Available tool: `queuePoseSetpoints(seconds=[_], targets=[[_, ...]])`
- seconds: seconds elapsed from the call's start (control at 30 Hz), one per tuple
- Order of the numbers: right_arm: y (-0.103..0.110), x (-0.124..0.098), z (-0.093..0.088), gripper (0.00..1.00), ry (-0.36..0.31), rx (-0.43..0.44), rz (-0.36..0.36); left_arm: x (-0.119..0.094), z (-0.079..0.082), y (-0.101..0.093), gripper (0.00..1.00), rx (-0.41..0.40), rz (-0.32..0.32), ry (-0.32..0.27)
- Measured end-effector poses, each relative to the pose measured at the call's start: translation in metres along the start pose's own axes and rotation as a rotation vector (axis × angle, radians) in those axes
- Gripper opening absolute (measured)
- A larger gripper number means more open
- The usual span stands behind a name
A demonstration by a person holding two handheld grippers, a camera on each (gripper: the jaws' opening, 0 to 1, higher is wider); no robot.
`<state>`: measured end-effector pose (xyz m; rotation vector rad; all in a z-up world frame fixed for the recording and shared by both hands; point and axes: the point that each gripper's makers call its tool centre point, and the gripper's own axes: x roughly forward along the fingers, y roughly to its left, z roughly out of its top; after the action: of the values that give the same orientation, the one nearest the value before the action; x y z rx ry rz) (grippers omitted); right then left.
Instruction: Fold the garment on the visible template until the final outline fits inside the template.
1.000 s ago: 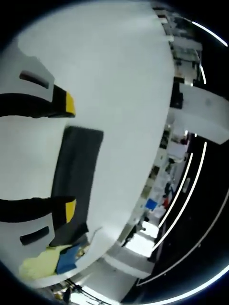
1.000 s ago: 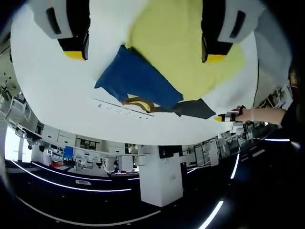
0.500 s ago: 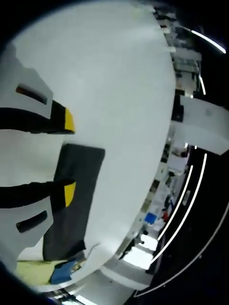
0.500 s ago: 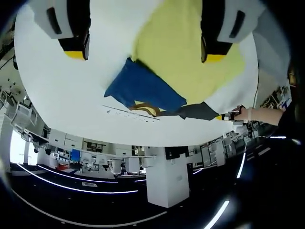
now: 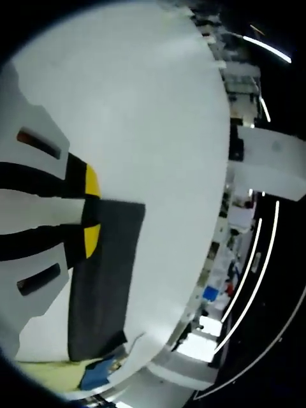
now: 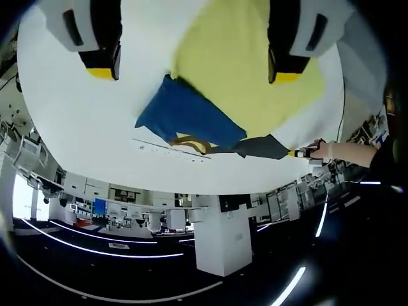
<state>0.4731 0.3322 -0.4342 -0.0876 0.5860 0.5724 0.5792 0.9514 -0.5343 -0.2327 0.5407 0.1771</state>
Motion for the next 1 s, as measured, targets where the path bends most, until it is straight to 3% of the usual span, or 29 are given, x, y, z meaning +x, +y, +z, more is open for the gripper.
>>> queuePoseSetpoints(seconds=[0.17,0.3,0.43,0.5,0.83,1.0], targets=[[0.002,0.001,-0.001,0.96,0.007,-0.004,0.004,-0.002,0.002,0.004,0.01,-0.042,0.008,-0.006],[0.003,0.001,-0.004,0.95,0.017,-0.004,0.006,-0.004,0.004,0.002,0.0,-0.045,-0.002,-0.011],[0.003,0.0,-0.003,0.95,0.01,-0.004,0.006,-0.01,0.013,-0.008,0.0,-0.103,-0.044,-0.044],[0.003,0.0,-0.003,0.95,0.007,-0.003,0.006,-0.013,0.025,-0.02,0.0,-0.125,-0.1,-0.092],[0.004,0.002,0.0,0.97,-0.004,-0.009,0.013,-0.035,0.06,-0.075,0.0,-0.141,-0.25,-0.175],[0.005,0.001,-0.001,0.97,-0.01,-0.006,0.016,-0.047,0.075,-0.12,0.0,-0.149,-0.356,-0.201]])
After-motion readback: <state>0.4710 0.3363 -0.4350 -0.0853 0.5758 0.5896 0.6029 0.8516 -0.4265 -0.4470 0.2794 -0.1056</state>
